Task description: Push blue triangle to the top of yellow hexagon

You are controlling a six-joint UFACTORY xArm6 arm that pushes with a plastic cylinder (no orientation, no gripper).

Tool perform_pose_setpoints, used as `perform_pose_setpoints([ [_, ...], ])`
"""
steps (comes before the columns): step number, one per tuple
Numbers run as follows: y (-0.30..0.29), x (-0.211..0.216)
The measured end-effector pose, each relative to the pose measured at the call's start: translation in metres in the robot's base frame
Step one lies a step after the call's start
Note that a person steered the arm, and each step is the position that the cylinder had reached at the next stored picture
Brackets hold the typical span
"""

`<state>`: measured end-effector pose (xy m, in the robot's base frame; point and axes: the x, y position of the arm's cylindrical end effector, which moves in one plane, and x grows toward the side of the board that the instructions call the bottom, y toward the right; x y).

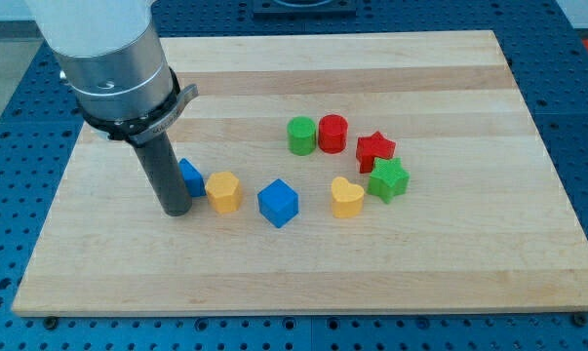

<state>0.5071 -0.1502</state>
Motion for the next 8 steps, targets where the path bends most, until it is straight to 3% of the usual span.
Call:
perform_pose_setpoints([
  [2, -0.02, -0.019],
  [3, 0.004, -0.044],
  [6, -0.026, -0.04],
  [8, 0.012, -0.042],
])
